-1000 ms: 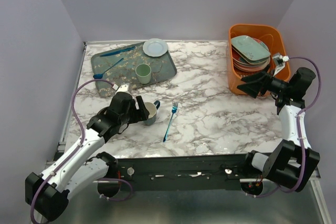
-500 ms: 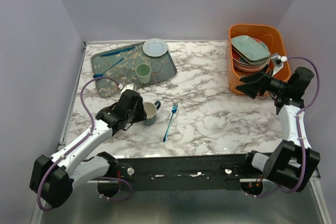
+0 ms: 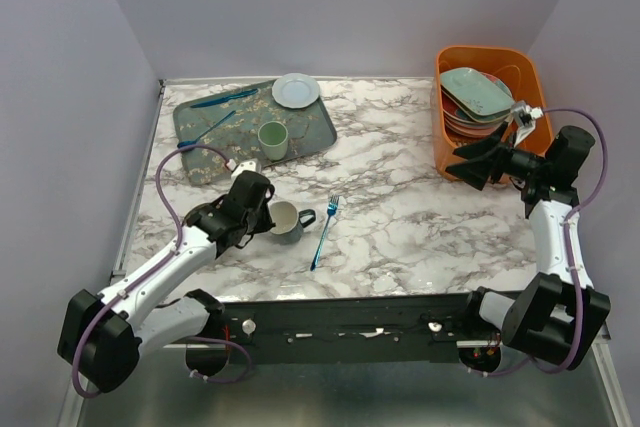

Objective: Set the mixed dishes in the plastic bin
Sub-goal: Pick up the cup at the center of the board.

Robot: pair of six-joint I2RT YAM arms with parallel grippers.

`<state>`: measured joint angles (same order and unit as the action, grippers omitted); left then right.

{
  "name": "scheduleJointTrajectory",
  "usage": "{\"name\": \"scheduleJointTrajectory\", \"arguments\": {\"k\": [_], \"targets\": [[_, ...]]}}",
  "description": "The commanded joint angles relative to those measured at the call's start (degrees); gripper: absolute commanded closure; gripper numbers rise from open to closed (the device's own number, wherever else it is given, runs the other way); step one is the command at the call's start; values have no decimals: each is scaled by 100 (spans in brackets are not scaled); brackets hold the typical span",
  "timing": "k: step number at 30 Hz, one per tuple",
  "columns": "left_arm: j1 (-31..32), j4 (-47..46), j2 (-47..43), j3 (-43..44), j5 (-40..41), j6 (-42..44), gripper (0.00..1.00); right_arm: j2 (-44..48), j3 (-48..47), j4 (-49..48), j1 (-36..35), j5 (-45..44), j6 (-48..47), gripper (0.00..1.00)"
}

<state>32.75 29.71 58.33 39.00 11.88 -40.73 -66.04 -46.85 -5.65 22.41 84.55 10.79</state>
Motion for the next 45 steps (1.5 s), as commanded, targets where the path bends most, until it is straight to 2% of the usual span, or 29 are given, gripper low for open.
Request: {"name": "scheduleJointTrajectory", "arguments": {"k": [1, 9, 17, 18, 21, 26, 30, 35, 41, 45], "targets": [[29, -228, -320, 99, -97, 162, 99, 232, -289, 852, -149, 378, -822, 4], [47, -659, -954, 46, -809, 583, 100, 443, -562, 2225, -782, 53, -2596, 0], [266, -1117, -972, 90, -1364, 698, 100, 390, -1097, 4316, -1624, -544, -4688, 0], [302, -1134, -955, 151, -1381, 707, 100, 364, -1168, 4553, -1739, -763, -5178, 0], [591, -1187, -779, 370, -1294, 742, 100, 267, -1397, 5169, -2232, -1359, -5831, 0], [1101, -1082, -235, 801, -1048, 698, 100, 372, -1625, 5600, -3390, -2661, -6527, 0], [1277, -880, 161, 1249, -846, 619, 100, 460, -1766, 5934, -4103, -3881, -7168, 0], [1479, -730, 592, 1645, -574, 584, 100, 408, -1951, 6006, -5025, -4885, -7012, 0], [1804, -405, 1014, 2251, -37, 531, 100, 180, -2003, 5786, -6176, -6186, -6379, 1], [1936, -326, 1146, 2524, 148, 531, 100, -14, -1968, 5540, -6688, -7004, -6037, 2]]}}
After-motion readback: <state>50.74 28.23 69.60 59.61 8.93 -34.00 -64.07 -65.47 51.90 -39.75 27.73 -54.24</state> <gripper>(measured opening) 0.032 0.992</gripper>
